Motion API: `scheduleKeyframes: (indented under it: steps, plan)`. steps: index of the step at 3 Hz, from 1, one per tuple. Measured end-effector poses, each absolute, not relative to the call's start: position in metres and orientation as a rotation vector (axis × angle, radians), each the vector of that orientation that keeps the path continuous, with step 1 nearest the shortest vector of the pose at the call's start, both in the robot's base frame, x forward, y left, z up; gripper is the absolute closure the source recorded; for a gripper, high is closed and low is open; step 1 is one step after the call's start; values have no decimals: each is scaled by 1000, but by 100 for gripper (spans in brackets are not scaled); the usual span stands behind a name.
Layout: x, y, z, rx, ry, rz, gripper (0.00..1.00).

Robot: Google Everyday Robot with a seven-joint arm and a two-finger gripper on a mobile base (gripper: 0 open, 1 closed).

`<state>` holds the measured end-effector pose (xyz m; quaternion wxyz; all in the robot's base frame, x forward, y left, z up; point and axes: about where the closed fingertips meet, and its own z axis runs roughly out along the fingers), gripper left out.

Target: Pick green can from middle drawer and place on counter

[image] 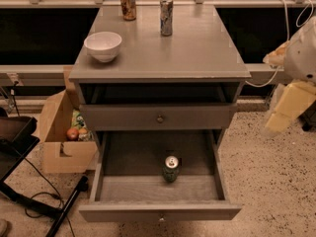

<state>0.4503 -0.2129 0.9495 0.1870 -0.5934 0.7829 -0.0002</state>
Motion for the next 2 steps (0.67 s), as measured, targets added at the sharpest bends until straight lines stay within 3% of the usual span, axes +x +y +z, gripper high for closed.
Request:
scheduleKeyframes:
  steps: [2]
  plan:
    - [473, -165, 808, -1490, 2077, 438, 0]
